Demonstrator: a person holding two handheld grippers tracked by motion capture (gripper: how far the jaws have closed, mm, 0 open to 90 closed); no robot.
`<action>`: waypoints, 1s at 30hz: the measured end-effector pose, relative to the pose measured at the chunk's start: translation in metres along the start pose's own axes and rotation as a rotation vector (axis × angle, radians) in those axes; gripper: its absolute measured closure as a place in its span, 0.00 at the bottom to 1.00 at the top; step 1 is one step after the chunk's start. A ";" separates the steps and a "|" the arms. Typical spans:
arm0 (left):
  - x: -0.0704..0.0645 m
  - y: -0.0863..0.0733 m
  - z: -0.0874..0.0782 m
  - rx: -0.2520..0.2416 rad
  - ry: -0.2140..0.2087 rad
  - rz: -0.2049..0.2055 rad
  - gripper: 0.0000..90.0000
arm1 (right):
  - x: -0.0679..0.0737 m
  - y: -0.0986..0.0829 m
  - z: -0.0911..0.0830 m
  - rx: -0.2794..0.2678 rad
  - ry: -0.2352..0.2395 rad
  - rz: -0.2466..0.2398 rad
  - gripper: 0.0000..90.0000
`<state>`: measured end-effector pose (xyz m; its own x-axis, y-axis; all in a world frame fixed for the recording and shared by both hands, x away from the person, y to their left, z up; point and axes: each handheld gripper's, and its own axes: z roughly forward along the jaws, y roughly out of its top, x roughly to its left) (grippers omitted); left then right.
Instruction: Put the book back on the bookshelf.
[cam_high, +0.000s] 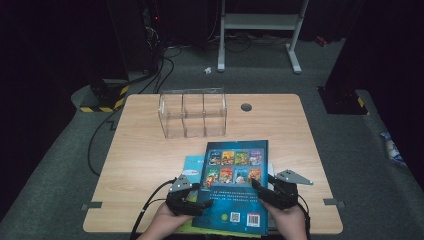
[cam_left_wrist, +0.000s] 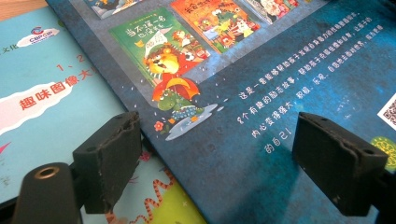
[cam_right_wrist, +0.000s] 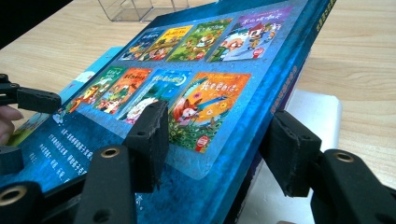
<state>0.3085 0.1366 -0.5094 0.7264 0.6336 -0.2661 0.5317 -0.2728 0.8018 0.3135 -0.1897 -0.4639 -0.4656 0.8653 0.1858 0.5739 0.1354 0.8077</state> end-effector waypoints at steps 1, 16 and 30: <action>0.000 0.000 0.000 -0.001 0.000 -0.001 0.18 | 0.001 0.000 0.000 -0.003 -0.002 -0.002 0.49; 0.006 0.001 -0.001 -0.009 -0.002 -0.049 0.14 | 0.009 0.000 -0.005 -0.054 -0.022 -0.043 0.53; 0.011 0.000 -0.003 -0.031 -0.011 -0.076 0.15 | 0.020 0.003 -0.013 -0.109 -0.020 -0.106 0.57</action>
<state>0.3153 0.1462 -0.5105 0.6896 0.6433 -0.3326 0.5718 -0.2019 0.7951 0.2972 -0.1785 -0.4509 -0.5059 0.8583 0.0860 0.4449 0.1743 0.8785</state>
